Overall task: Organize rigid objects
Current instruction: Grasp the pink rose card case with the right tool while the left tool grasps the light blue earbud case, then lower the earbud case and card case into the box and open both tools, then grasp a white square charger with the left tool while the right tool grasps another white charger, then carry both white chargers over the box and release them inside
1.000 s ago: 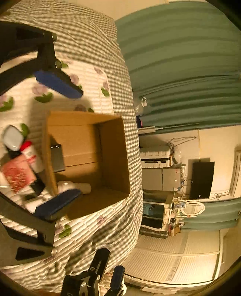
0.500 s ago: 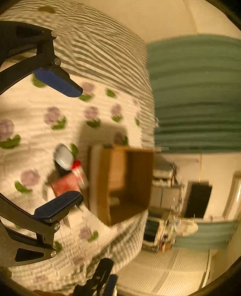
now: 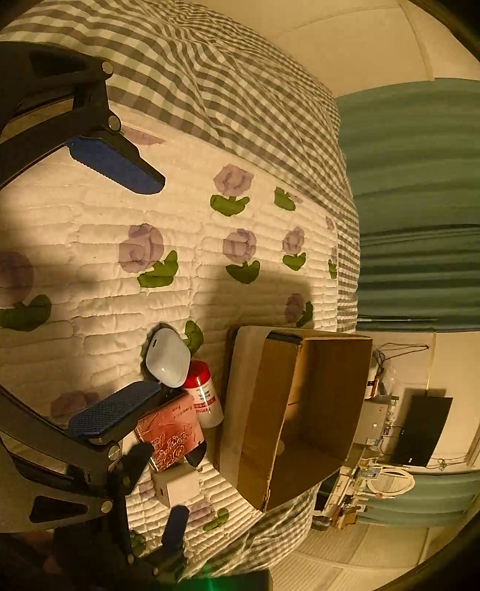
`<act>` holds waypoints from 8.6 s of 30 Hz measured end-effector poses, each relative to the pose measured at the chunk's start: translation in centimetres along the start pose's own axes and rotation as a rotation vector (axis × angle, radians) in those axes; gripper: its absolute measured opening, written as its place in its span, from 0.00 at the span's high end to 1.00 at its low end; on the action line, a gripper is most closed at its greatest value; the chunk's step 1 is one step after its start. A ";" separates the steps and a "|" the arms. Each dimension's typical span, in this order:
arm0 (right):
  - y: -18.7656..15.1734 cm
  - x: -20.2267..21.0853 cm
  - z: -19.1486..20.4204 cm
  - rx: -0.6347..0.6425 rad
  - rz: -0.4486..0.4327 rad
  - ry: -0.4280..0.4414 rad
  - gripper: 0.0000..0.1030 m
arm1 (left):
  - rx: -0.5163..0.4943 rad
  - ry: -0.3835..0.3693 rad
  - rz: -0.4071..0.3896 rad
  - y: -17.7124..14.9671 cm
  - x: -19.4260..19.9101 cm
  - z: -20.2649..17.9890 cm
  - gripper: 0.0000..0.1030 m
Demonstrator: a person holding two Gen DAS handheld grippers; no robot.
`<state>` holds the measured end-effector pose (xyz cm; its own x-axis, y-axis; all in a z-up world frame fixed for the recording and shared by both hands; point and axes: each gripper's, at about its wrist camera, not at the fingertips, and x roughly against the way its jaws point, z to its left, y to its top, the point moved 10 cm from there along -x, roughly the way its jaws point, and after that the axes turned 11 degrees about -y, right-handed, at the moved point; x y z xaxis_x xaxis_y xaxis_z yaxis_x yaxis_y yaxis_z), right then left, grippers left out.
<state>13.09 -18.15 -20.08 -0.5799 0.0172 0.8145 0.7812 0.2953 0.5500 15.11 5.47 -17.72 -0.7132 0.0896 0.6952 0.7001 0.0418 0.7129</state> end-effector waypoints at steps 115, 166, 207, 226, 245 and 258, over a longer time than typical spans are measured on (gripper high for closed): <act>18.2 -5.8 -7.0 -0.108 -0.097 -0.006 0.33 | -0.128 -0.049 -0.114 18.9 -5.7 -2.0 0.29; -0.5 -2.2 -12.7 -0.182 0.040 -0.030 0.11 | -0.102 -0.137 0.238 -5.3 -8.8 -14.2 0.50; -0.4 -5.8 -6.3 0.028 0.140 0.005 0.47 | -0.003 -0.159 0.107 0.3 -3.4 -7.8 0.61; 10.1 10.9 -8.1 0.011 -0.244 0.007 0.49 | -0.112 -0.188 -0.054 10.6 1.3 -9.4 0.61; 18.3 -1.3 -9.6 -0.056 -0.209 0.057 0.50 | -0.234 -0.167 0.034 15.1 -12.8 -10.1 0.58; 20.8 -7.0 -8.2 -0.070 -0.150 0.065 0.50 | -0.183 -0.175 -0.054 17.7 -9.7 -8.3 0.50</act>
<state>35.29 -19.94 -12.88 -0.6767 -0.0846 0.7314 0.7027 0.2223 0.6759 34.17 -2.92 -11.08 -0.7211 0.2637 0.6406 0.6320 -0.1284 0.7643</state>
